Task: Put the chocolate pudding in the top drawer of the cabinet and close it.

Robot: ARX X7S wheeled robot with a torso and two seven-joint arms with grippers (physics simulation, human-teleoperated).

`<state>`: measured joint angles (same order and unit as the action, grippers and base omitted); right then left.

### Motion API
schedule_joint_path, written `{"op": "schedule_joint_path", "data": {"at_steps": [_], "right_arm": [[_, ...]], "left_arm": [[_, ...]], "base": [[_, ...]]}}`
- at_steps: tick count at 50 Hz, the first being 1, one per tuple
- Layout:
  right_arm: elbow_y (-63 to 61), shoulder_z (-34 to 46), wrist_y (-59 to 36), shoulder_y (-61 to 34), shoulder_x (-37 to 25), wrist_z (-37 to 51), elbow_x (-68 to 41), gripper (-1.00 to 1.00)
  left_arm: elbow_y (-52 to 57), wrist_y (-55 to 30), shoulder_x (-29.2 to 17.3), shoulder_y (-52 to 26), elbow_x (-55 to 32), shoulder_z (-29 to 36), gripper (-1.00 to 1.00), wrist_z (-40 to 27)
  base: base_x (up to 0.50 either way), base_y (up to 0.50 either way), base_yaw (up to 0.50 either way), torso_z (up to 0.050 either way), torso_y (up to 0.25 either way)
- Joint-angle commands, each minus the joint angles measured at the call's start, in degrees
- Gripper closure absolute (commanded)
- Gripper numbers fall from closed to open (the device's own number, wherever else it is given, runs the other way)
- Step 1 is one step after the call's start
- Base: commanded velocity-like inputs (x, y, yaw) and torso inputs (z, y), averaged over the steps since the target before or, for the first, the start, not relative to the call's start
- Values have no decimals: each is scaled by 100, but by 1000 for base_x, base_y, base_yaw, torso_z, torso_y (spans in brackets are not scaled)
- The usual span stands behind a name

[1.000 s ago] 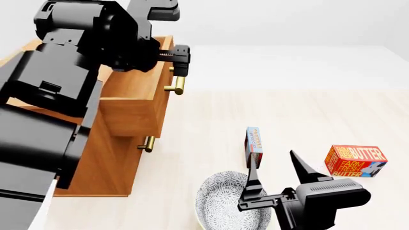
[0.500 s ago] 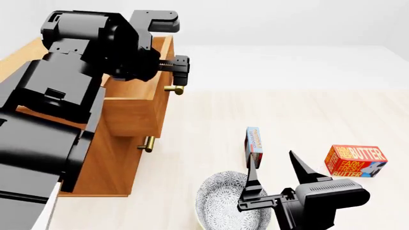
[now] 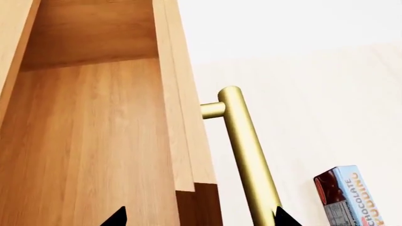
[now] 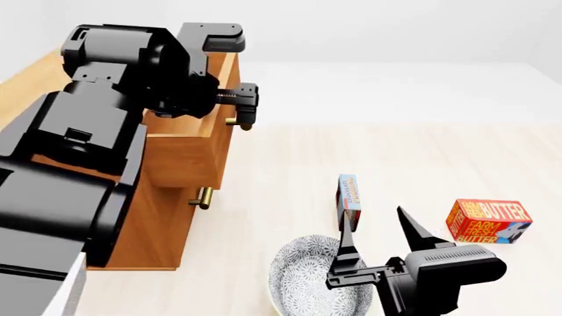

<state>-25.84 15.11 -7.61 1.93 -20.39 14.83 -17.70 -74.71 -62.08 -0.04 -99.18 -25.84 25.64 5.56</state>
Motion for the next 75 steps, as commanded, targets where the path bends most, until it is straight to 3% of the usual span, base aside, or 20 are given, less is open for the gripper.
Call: {"op": "schedule_joint_path", "data": {"at_steps": [1,14,34,44,56,75], "right_arm": [[13,16,17,-5,-13,10,-10,-100],[11,26,29,-4,-38,18,-36,-100],[26,18,92,23,-73,35,-76,-100],[21,5,126,46,-97,38,-111,-100],[146,16,277,65,-84,9,-106,-100],[92,-9,255,69,-138,25,-209,-100]], "left_arm": [[-27,45,2,85,-539,359,-100,-11],[-26,233,3,35,-1974,1553,-100,-125],[75,846,3,-190,-5555,4784,-100,-417],[329,1171,3,-344,-7035,5996,-100,-526],[517,1431,3,-391,-7811,6613,-100,-626],[930,1617,3,-550,-8334,6677,-100,-788]], "base": [[0,0,0,0,0],[0,0,0,0,0],[0,0,0,0,0],[0,0,0,0,0],[0,0,0,0,0],[0,0,0,0,0]]}}
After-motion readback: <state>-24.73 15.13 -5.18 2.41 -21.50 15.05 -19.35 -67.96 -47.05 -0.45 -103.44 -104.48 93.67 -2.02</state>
